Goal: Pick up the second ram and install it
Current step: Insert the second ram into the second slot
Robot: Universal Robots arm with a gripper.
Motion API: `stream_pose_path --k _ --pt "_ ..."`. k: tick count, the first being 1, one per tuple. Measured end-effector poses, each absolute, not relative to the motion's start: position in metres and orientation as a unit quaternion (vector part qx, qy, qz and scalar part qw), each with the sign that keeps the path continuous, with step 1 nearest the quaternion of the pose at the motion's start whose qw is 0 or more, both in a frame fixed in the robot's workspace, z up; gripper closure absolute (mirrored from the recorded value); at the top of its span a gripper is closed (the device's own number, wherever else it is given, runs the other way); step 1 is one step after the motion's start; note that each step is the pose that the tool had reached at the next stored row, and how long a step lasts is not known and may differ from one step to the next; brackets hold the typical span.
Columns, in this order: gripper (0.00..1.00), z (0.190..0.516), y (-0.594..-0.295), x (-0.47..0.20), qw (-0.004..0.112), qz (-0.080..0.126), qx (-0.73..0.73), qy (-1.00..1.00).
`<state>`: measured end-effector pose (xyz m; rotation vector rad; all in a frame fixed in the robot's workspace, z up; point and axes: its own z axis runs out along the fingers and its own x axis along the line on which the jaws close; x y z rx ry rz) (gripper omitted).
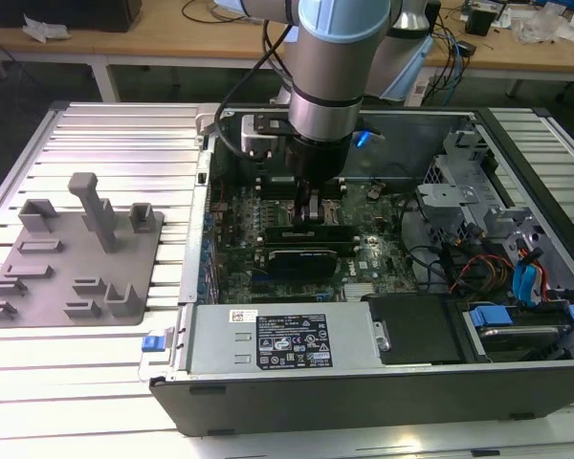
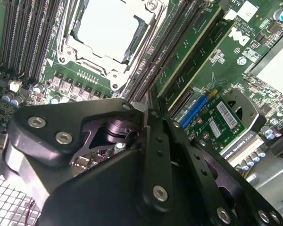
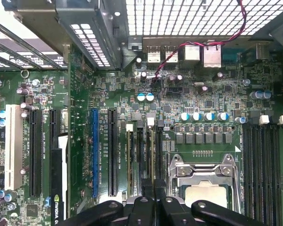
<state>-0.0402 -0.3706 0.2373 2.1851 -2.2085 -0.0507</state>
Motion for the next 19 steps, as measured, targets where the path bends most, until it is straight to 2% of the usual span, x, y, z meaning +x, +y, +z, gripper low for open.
stream_pose_path --k 6,12,19 --pt "0.91 0.237 -0.371 -0.040 0.021 -0.020 0.703 -0.710" --pt "0.91 0.237 -0.371 -0.036 0.034 -0.033 0.703 -0.710" --pt "0.91 0.237 -0.371 -0.033 0.034 -0.033 0.703 -0.709"
